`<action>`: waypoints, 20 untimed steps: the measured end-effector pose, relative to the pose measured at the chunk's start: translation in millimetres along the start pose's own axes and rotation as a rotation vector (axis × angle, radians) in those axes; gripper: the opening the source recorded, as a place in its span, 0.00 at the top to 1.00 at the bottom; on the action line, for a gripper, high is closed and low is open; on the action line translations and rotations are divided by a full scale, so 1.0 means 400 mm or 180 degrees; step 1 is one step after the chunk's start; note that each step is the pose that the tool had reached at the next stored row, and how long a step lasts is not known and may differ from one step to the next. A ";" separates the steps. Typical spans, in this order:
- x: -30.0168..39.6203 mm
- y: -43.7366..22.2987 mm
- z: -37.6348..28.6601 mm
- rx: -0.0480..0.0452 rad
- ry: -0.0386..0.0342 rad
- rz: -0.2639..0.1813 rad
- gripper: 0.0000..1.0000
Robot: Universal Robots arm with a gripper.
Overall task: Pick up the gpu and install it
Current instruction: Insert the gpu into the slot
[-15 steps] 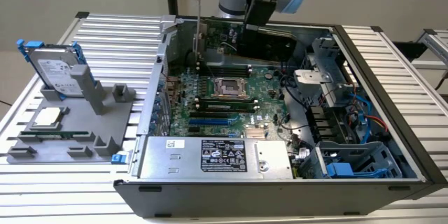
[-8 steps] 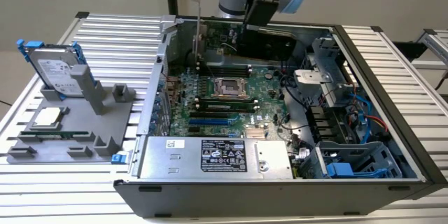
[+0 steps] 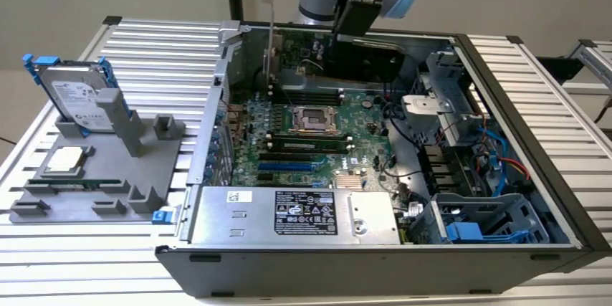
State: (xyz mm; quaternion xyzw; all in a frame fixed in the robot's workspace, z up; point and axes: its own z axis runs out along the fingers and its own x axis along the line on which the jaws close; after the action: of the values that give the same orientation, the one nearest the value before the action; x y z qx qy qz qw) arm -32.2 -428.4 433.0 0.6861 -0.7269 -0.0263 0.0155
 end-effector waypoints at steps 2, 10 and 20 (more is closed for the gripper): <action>0.000 0.000 0.004 0.0000 0.0001 -0.0001 1.00; 0.000 -0.001 0.025 0.0022 0.0012 -0.0006 1.00; 0.000 -0.002 0.040 0.0030 0.0031 -0.0005 1.00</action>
State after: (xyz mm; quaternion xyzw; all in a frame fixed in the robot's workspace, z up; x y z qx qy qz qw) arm -32.3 -428.3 416.8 0.6869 -0.7263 -0.0196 0.0159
